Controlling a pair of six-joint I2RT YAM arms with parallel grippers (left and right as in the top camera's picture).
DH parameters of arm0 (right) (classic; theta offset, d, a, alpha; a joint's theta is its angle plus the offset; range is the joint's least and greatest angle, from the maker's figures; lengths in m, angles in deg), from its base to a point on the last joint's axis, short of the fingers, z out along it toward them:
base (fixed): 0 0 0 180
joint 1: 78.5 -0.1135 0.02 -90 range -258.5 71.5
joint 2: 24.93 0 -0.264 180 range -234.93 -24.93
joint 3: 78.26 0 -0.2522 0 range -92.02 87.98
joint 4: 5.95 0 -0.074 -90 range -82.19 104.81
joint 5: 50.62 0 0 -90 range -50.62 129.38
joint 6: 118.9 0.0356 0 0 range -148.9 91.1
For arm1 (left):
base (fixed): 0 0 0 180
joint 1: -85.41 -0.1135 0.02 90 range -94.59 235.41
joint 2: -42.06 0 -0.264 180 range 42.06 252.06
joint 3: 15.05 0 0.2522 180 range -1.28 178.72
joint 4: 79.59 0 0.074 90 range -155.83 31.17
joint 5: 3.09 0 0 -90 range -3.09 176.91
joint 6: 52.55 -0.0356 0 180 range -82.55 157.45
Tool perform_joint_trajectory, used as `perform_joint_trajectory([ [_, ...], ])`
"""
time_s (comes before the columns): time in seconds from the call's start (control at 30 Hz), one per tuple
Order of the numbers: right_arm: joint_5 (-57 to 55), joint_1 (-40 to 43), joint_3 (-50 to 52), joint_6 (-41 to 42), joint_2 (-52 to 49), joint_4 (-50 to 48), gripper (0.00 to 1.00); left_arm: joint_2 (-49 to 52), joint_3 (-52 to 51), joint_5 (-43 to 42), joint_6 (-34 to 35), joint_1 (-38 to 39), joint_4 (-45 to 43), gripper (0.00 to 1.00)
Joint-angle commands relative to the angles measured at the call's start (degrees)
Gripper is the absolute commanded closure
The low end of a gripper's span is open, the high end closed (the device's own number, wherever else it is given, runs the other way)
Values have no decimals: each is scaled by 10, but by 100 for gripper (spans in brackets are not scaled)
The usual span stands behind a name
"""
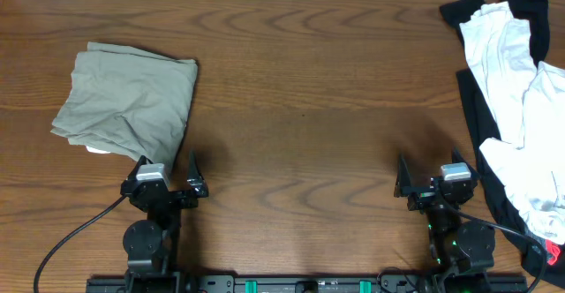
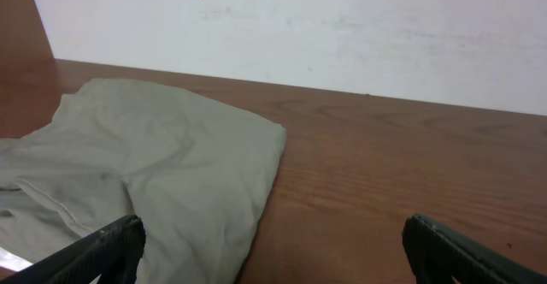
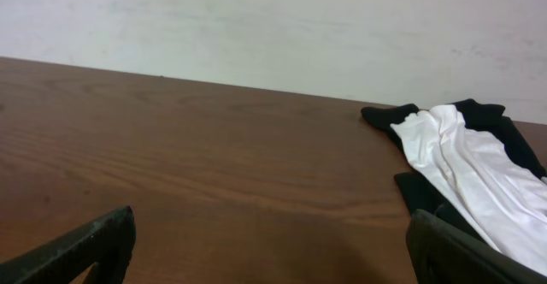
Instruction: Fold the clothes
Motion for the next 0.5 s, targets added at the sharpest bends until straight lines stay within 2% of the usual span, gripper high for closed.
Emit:
perform_joint_trajectory([
  [0.0, 0, 7, 1, -4, 4, 0, 1, -3, -17, -1, -6, -2, 9, 2],
  [0.17, 7, 7, 0, 24, 0, -7, 1, -3, -17, 3, -5, -2, 6, 2],
  [0.27, 39, 7, -15, 57, 0, -2, 1, -3, -15, 0, 33, -2, 2, 2],
  [0.47, 17, 7, -104, 71, -20, 87, 1, 15, 37, -30, 36, -2, 93, 2],
])
